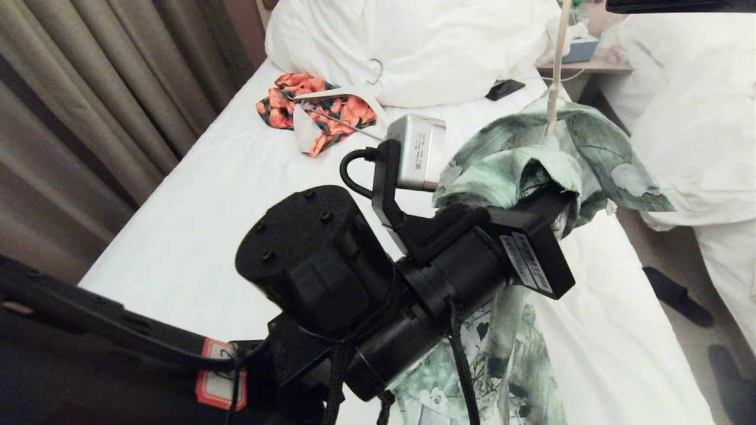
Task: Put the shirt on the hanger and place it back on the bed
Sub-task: Take the clothes hanger out of the clothes
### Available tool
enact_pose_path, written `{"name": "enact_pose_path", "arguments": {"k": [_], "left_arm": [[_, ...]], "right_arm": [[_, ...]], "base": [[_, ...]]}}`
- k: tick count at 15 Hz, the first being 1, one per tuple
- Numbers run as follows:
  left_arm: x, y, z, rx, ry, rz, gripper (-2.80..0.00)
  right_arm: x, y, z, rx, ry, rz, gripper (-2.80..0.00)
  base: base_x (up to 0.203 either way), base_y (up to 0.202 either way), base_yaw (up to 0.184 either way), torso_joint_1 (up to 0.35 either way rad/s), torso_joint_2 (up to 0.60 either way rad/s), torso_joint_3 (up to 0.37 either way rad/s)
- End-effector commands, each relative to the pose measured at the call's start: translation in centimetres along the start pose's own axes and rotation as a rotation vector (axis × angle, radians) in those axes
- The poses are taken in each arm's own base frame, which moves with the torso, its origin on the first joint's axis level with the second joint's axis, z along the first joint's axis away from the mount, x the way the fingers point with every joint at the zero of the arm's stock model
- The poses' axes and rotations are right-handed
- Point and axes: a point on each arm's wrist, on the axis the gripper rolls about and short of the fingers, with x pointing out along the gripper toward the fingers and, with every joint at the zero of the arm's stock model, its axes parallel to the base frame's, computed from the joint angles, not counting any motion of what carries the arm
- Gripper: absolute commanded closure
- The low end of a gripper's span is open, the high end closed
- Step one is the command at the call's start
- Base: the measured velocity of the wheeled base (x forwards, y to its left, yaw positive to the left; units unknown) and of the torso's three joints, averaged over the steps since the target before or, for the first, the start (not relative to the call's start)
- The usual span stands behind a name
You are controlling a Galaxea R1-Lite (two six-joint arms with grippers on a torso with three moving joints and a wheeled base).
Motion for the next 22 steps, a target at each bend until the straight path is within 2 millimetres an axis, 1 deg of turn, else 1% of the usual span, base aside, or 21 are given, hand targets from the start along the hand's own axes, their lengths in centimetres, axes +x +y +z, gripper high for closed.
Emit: {"name": "enact_pose_path", "arguments": {"k": [1,2,5,9,11,14,16,17,20,22], "left_arm": [[0.4,0.6,-1.4,-0.002,0.026,0.01,0.0],[0.4,0.6,-1.6,-0.001,0.029,0.012,0.0],[0.4,0.6,-1.7,-0.002,0.031,0.014,0.0],[0.4,0.6,-1.5,-0.001,0.026,0.012,0.0],[0.4,0.5,-1.4,-0.002,0.023,0.011,0.0],[0.4,0.6,-1.5,0.0,0.026,0.012,0.0],[0.5,0.6,-1.5,0.0,0.025,0.012,0.0],[0.5,0.5,-1.4,0.0,0.024,0.011,0.0],[0.5,0.5,-1.4,0.001,0.025,0.012,0.0],[0.4,0.4,-1.0,0.004,0.016,0.009,0.0]], "right_arm": [[-0.1,0.0,0.0,0.011,0.001,-0.002,-2.8],[0.0,0.0,0.0,0.026,0.004,-0.003,-2.8],[1.5,-0.4,-0.7,0.08,0.05,-0.028,-2.8],[2.4,-0.8,-1.3,0.09,0.098,-0.054,-2.8],[3.4,-0.8,-1.7,0.089,0.116,-0.057,-2.8],[4.4,-0.3,-2.2,0.091,0.143,-0.035,-2.8],[4.6,0.1,-2.2,0.098,0.137,-0.014,-2.8],[4.8,0.4,-2.3,0.096,0.133,0.001,0.0],[4.9,0.8,-2.3,0.091,0.126,0.019,0.0],[4.7,0.8,-2.2,0.091,0.12,0.019,0.0]], "base": [[0.0,0.0,0.0,0.0,0.0,0.0],[0.0,0.0,0.0,0.0,0.0,0.0],[0.0,0.0,0.0,0.0,0.0,0.0],[0.0,0.0,0.0,0.0,0.0,0.0],[0.0,0.0,0.0,0.0,0.0,0.0],[0.0,0.0,0.0,0.0,0.0,0.0],[0.0,0.0,0.0,0.0,0.0,0.0],[0.0,0.0,0.0,0.0,0.0,0.0],[0.0,0.0,0.0,0.0,0.0,0.0],[0.0,0.0,0.0,0.0,0.0,0.0]]}}
